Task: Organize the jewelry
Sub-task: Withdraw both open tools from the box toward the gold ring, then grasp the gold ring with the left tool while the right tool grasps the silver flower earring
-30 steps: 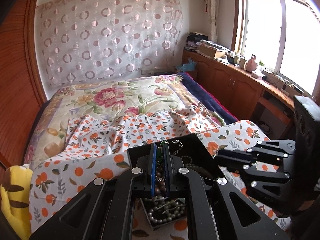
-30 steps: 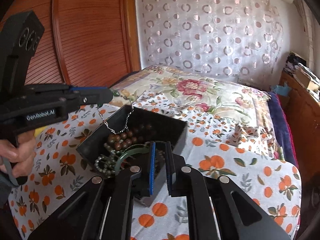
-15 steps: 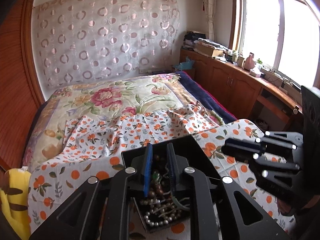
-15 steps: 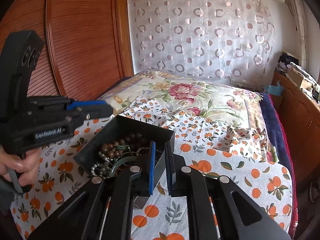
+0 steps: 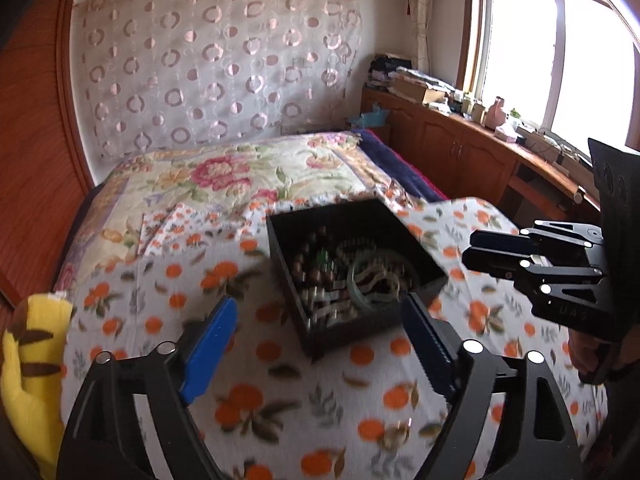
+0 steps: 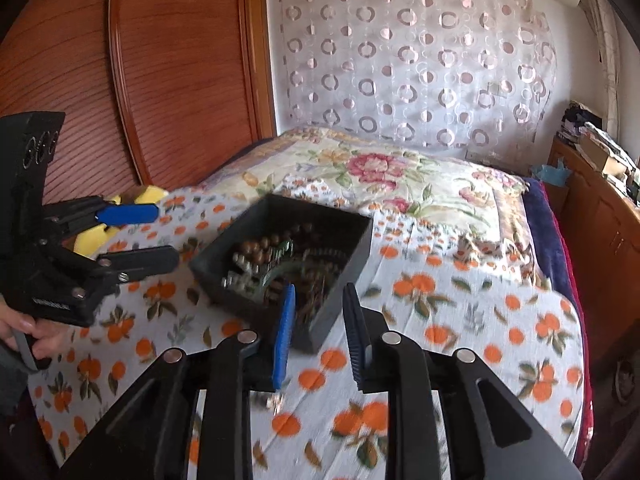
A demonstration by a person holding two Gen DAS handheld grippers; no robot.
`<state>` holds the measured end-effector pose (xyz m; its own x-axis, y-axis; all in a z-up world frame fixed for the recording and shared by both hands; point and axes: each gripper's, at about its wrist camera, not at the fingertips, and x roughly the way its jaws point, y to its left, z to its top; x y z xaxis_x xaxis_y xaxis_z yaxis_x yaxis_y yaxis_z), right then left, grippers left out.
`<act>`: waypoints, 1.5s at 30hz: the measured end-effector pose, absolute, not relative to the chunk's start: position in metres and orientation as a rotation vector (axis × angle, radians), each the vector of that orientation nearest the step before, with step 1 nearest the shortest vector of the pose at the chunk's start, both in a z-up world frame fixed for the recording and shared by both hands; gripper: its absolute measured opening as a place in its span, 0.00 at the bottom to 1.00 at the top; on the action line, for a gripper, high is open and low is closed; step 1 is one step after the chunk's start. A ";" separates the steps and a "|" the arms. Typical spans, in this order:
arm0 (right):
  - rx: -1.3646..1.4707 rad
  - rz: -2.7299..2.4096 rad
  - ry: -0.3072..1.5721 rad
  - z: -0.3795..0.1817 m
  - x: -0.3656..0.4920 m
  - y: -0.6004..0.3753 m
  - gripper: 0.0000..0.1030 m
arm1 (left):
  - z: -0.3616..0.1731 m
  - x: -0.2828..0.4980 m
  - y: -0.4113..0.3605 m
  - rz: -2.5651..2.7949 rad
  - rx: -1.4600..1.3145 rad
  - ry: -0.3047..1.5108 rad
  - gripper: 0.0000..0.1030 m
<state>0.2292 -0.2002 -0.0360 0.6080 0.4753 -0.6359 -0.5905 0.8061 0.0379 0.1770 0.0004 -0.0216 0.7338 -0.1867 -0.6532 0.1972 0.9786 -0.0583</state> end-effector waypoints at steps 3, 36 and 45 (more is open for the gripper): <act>-0.190 0.615 0.697 -0.046 0.218 -0.202 0.26 | -0.032 0.165 0.005 -0.203 0.025 0.738 0.83; -0.253 0.658 0.780 -0.080 0.182 -0.196 0.13 | -0.084 0.124 -0.025 -0.248 0.045 0.877 0.83; -0.234 0.651 0.771 -0.076 0.178 -0.210 0.13 | -0.085 0.128 -0.046 -0.301 0.079 0.877 0.52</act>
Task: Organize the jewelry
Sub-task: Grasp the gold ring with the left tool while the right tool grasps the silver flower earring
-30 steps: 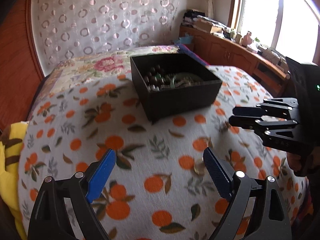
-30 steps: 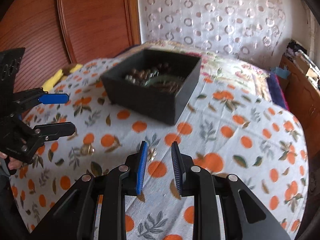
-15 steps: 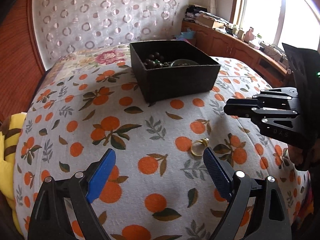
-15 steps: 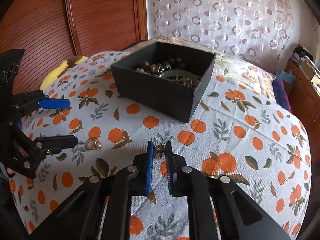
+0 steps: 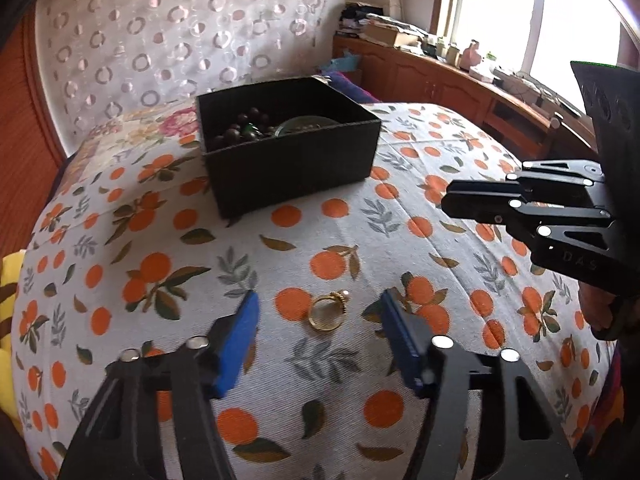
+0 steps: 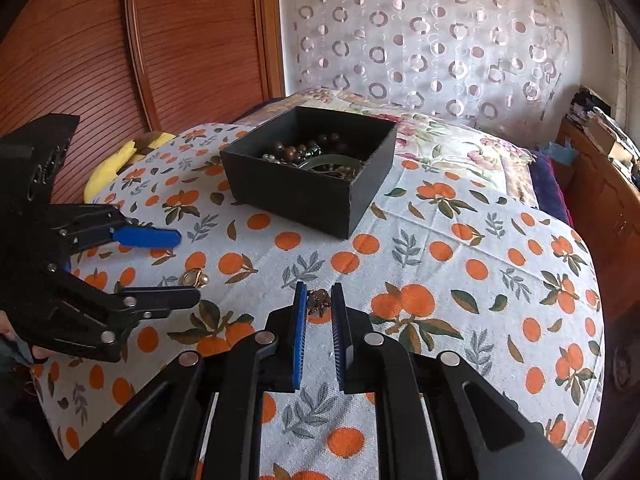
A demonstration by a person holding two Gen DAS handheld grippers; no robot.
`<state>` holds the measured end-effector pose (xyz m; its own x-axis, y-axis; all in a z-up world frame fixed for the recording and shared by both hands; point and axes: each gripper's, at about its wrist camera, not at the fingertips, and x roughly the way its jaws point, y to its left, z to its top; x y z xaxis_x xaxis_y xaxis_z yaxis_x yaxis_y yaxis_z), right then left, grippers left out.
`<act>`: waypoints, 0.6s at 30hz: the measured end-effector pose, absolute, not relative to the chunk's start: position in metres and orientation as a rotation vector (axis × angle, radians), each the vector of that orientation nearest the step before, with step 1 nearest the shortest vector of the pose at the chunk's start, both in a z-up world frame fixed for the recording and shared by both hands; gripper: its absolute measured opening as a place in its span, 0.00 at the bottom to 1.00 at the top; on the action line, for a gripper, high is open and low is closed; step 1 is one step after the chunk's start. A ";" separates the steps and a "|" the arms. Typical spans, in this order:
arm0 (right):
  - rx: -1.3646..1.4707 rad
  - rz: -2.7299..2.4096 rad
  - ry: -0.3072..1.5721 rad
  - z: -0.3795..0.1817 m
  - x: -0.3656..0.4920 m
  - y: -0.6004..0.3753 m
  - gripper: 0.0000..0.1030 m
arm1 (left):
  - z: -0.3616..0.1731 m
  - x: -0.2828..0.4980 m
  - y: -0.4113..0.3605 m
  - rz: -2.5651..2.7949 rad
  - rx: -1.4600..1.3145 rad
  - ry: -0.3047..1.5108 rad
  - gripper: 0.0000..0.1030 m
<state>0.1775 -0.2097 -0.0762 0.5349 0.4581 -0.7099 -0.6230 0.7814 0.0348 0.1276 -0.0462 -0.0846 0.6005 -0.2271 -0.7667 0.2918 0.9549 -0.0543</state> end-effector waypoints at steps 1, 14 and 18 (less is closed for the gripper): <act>-0.235 0.651 0.771 -0.076 0.177 -0.210 0.13 | -0.086 0.129 -0.049 -0.300 0.087 0.881 0.48; -0.244 0.673 0.771 -0.075 0.175 -0.203 0.13 | -0.088 0.127 -0.053 -0.288 0.124 0.865 0.18; -0.245 0.684 0.760 -0.070 0.177 -0.201 0.13 | -0.080 0.126 -0.049 -0.278 0.108 0.837 0.18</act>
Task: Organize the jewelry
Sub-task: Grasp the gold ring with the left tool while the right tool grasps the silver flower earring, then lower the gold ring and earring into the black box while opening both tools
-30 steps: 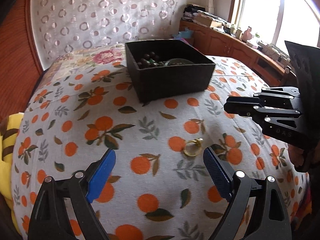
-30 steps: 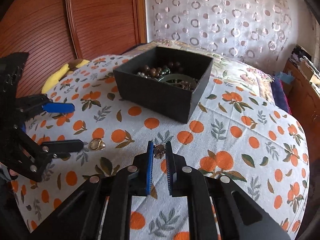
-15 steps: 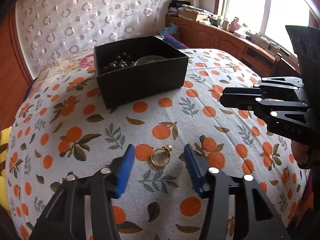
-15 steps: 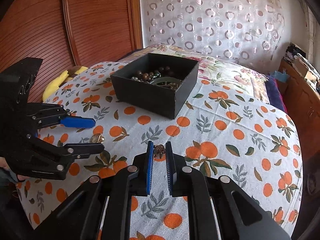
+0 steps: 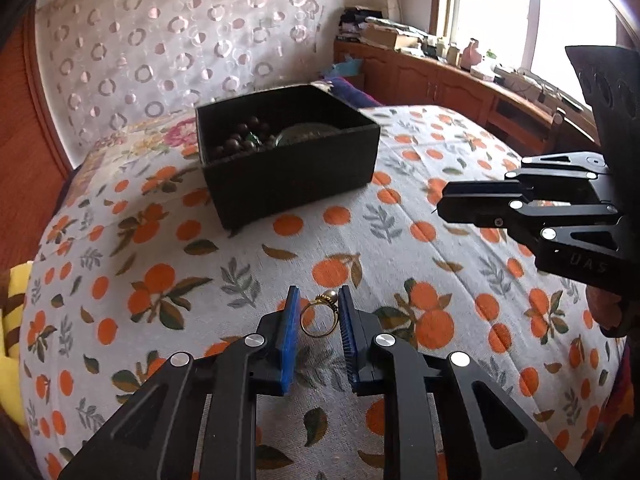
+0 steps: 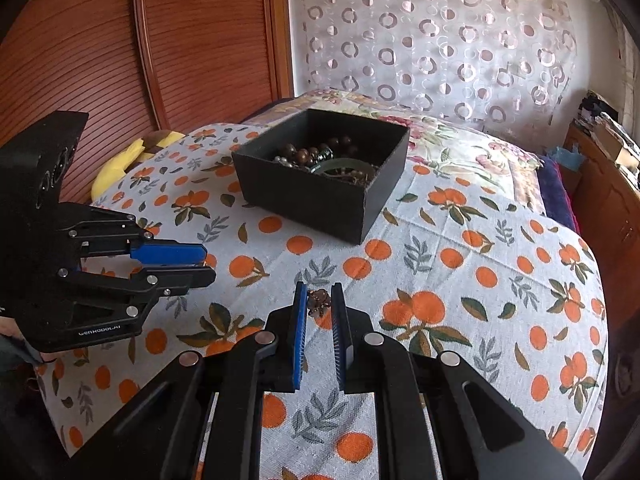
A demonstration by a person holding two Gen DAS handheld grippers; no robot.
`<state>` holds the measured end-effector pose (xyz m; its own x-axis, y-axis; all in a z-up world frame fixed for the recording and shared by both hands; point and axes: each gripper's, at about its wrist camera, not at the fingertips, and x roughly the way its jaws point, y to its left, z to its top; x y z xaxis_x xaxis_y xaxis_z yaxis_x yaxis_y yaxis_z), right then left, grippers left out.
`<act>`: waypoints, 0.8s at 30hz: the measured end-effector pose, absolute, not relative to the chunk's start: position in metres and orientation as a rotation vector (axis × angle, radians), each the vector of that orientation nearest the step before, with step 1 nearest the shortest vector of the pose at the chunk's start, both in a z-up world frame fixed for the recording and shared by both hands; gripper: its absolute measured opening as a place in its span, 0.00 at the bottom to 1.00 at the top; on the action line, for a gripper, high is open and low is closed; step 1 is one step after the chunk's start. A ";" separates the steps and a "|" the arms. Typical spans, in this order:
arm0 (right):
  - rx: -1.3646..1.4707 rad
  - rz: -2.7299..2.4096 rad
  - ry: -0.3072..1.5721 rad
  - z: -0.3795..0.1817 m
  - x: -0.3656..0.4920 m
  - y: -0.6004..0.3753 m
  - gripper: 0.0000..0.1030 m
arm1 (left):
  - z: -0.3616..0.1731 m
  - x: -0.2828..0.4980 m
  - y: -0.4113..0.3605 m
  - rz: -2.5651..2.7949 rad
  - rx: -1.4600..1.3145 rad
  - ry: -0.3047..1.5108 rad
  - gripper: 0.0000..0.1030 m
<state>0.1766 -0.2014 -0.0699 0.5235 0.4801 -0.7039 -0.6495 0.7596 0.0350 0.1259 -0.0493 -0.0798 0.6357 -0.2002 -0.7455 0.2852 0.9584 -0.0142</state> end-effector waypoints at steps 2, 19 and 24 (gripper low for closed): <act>-0.246 0.688 0.751 -0.067 0.178 -0.200 0.13 | -0.074 0.127 -0.047 -0.276 0.099 0.823 0.17; -0.223 0.692 0.682 -0.034 0.214 -0.194 0.13 | -0.025 0.155 -0.029 -0.259 0.044 0.713 0.17; -0.231 0.690 0.668 -0.027 0.230 -0.184 0.13 | -0.018 0.162 -0.021 -0.249 0.028 0.690 0.17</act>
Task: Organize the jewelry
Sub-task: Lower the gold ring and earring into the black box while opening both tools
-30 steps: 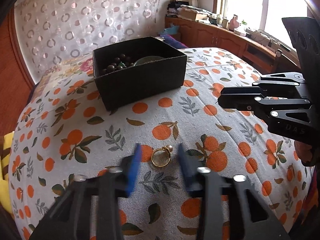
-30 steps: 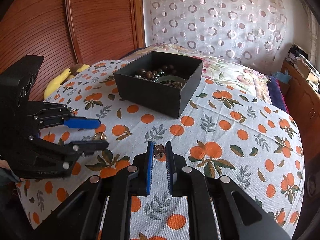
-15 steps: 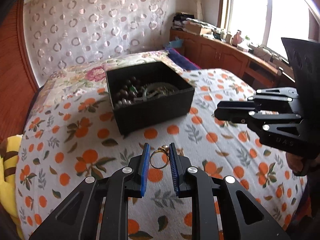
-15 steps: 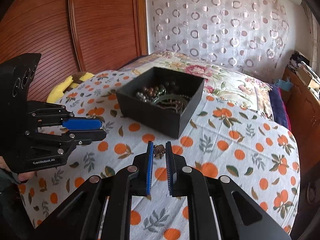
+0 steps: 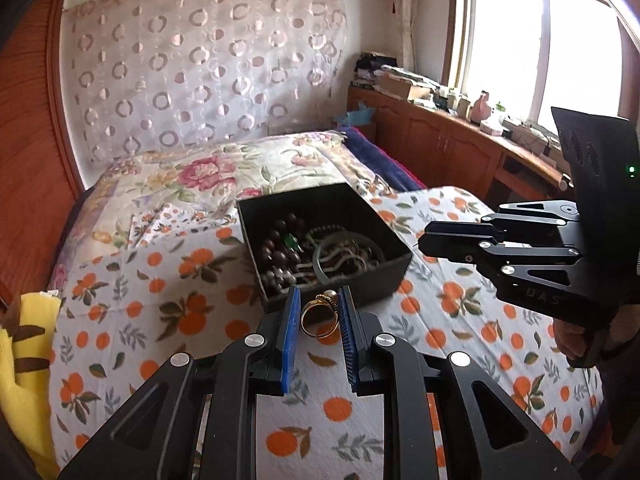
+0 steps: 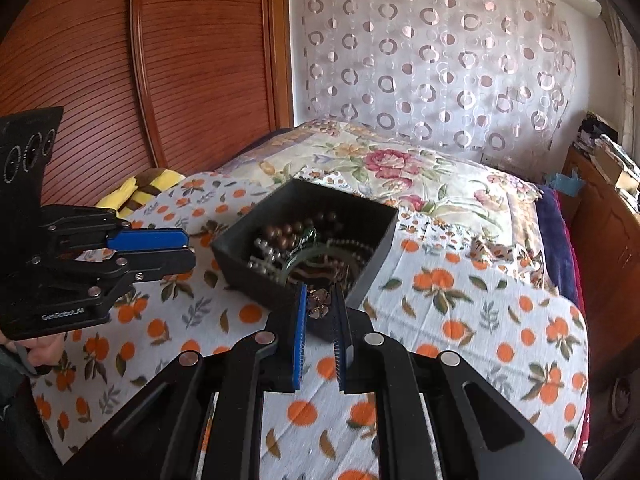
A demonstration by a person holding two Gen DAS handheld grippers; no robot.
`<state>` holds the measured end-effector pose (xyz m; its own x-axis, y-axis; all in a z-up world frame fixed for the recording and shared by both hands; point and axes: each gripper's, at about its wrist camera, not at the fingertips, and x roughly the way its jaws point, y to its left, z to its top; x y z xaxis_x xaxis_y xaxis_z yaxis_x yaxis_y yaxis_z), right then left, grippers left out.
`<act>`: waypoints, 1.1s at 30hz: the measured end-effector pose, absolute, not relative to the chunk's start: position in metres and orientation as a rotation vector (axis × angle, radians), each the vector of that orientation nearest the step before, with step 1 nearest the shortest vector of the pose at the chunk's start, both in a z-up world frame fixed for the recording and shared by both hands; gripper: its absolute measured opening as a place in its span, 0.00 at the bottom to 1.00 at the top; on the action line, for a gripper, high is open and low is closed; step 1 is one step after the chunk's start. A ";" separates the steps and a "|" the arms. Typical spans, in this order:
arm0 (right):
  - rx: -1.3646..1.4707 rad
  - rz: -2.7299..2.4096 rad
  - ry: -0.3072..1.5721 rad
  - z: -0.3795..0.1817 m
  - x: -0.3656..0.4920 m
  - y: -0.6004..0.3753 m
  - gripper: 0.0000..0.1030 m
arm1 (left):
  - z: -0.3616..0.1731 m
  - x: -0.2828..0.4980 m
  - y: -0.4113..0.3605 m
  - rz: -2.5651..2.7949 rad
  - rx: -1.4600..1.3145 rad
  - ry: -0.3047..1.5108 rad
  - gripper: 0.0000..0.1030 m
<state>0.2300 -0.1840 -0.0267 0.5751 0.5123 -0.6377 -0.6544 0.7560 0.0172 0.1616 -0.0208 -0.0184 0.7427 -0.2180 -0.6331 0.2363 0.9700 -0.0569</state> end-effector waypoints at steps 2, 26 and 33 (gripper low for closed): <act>-0.231 0.689 0.662 -0.025 0.237 -0.180 0.13 | -0.015 0.164 -0.018 -0.247 0.023 0.683 0.17; -0.183 0.664 0.679 -0.030 0.287 -0.162 0.31 | -0.017 0.219 -0.007 -0.225 0.017 0.685 0.18; -0.181 0.635 0.671 -0.024 0.282 -0.177 0.31 | -0.021 0.238 -0.016 -0.228 0.020 0.694 0.18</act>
<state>0.2817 -0.1774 -0.0242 0.6042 0.4887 -0.6294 -0.6015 0.7978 0.0420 0.2380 -0.0165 -0.0205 0.7449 -0.2017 -0.6360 0.2151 0.9749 -0.0573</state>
